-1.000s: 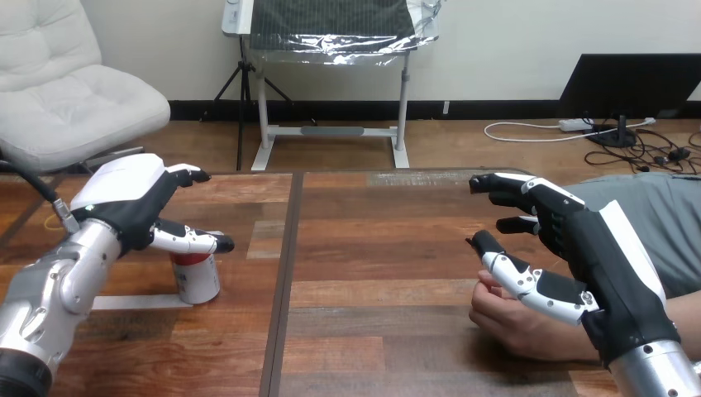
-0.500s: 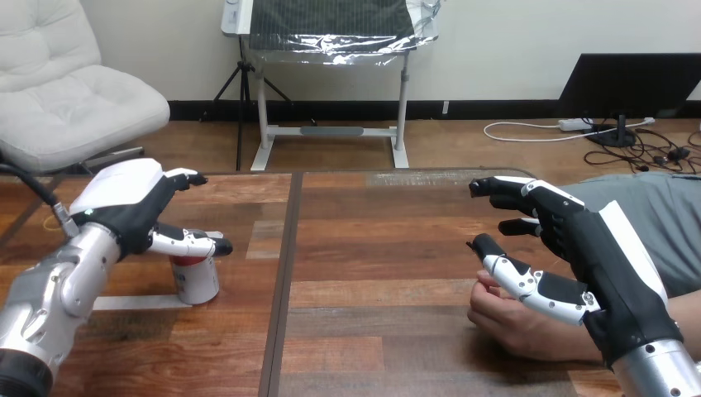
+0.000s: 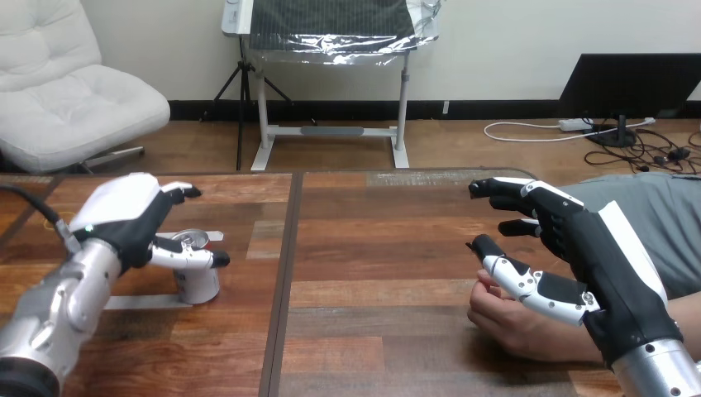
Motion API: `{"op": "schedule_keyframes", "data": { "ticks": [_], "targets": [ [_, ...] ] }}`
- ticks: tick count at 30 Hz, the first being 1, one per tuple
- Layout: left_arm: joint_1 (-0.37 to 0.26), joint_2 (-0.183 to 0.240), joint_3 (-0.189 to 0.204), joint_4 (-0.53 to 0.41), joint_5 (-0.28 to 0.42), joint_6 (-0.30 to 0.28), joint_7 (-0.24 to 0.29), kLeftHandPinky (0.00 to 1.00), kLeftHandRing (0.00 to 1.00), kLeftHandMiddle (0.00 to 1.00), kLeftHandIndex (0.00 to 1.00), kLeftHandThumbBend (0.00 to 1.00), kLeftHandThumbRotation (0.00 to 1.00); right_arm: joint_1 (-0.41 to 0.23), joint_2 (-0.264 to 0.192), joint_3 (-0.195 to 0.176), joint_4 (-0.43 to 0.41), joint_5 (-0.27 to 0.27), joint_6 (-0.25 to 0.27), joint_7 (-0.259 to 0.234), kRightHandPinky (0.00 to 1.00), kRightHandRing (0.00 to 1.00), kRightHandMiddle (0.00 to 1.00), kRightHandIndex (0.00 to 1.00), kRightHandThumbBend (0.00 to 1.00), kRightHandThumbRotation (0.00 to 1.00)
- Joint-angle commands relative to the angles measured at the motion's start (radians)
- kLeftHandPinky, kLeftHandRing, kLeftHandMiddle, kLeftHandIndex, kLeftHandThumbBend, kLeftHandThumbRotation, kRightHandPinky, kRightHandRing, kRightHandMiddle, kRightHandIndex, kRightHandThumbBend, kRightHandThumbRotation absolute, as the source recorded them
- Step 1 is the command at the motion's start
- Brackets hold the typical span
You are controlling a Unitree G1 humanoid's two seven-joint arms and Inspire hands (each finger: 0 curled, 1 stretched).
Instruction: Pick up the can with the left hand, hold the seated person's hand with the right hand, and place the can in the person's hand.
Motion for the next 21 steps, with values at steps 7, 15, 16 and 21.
{"op": "schedule_keyframes", "data": {
  "ticks": [7, 15, 16, 21],
  "targets": [
    [-0.091, -0.042, -0.033, 0.08, 0.0, -0.036, 0.1, 0.83, 0.85, 0.87, 0.87, 0.85, 0.5, -0.072, -0.03, -0.023, -0.053, -0.001, -0.002, 0.016, 0.76, 0.84, 0.84, 0.73, 0.42, 0.0],
    [-0.097, -0.068, -0.049, 0.135, -0.005, -0.053, 0.159, 0.82, 0.85, 0.87, 0.86, 0.85, 0.49, -0.071, -0.04, -0.024, -0.056, -0.001, 0.001, 0.021, 0.75, 0.84, 0.84, 0.73, 0.42, 0.0],
    [-0.097, -0.07, -0.05, 0.139, -0.006, -0.054, 0.163, 0.82, 0.85, 0.87, 0.86, 0.85, 0.49, -0.071, -0.04, -0.024, -0.056, 0.0, 0.001, 0.02, 0.75, 0.84, 0.84, 0.73, 0.42, 0.0],
    [-0.102, -0.085, -0.059, 0.171, 0.001, -0.06, 0.199, 0.81, 0.84, 0.87, 0.86, 0.85, 0.51, -0.07, -0.045, -0.023, -0.056, 0.004, -0.002, 0.022, 0.75, 0.84, 0.84, 0.72, 0.43, 0.0]
  ]
}}
